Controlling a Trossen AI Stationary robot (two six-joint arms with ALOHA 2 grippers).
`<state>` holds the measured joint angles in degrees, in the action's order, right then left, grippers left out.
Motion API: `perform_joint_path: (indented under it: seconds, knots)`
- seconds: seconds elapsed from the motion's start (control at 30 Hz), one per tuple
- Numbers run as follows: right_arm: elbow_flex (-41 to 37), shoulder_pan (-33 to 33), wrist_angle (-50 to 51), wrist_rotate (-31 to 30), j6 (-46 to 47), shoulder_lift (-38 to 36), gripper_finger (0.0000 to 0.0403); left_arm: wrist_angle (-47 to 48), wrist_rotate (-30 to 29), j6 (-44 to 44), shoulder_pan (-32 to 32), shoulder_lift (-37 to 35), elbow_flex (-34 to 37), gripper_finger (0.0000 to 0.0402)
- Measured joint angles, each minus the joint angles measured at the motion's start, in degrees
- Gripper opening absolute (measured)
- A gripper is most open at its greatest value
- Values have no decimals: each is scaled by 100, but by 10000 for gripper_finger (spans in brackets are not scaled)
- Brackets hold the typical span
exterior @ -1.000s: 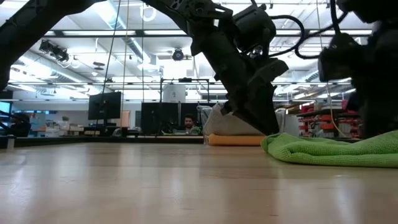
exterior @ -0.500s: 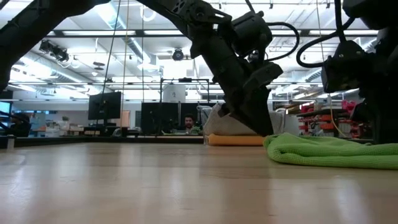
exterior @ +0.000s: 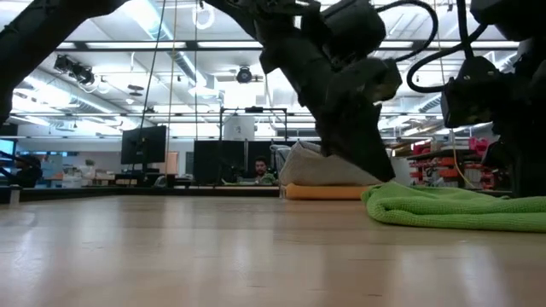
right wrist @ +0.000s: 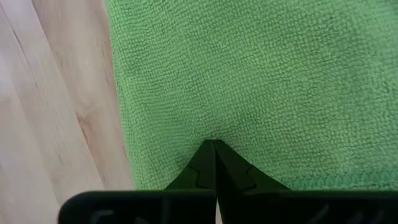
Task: Fold microfiber towels
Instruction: Fold the green microfiber cloth
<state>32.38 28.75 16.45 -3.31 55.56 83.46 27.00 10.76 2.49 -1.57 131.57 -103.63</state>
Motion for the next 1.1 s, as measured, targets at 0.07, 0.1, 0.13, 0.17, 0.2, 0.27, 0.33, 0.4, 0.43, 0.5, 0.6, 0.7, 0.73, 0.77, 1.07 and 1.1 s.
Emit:
perform_joint_path:
  seconds: [0.07, 0.1, 0.13, 0.17, 0.2, 0.27, 0.33, 0.4, 0.43, 0.5, 0.6, 0.7, 0.73, 0.77, 1.07, 1.1]
  knots:
    - [-2, 0, 0, -11, -1, 0, 0, -126, -24, 133, 6, 91, -14, 24]
    - [-2, 0, -3, -13, -1, 2, 0, -195, -34, 244, 35, 144, -17, 18]
    - [-4, 0, -19, -22, -1, 2, 0, -134, -41, 366, 63, 209, -1, 11]
    - [-4, 0, -26, -28, 1, 2, 0, -192, -37, 509, 95, 293, 2, 7]
    - [-4, 0, -39, -28, 1, 4, 0, -289, -39, 645, 132, 370, 2, 6]
    - [-11, 0, -92, -30, 2, 7, 0, -304, -9, 838, 193, 432, -11, 9]
    - [-11, 0, -121, -30, 19, 11, 0, -379, 18, 947, 242, 509, -25, 17]
    - [-13, 0, -127, -33, 23, 11, 0, -371, 22, 969, 269, 518, -26, 24]
    - [-13, 0, -127, -33, 23, 11, 0, -374, 19, 970, 279, 519, -26, 25]
    - [-13, 4, -127, -35, 28, 11, 0, -411, 21, 974, 322, 523, -24, 22]
    - [-13, 4, -128, -36, 41, 11, 0, -498, 19, 1001, 416, 516, -17, 10]
    - [-13, 4, -138, -55, 43, 11, 0, -549, -19, 998, 472, 503, -9, 6]
    - [-13, 4, -138, -56, 44, 11, 0, -557, -25, 999, 473, 503, -7, 6]
    - [-13, 4, -138, -56, 43, 11, 0, -561, -20, 1000, 475, 494, -5, 9]
    - [-33, 4, -143, -55, 36, 7, 0, -511, 261, 883, 492, 381, 6, 21]
    - [-45, 4, -153, -55, 36, 5, 0, -508, 310, 846, 494, 354, 7, 17]
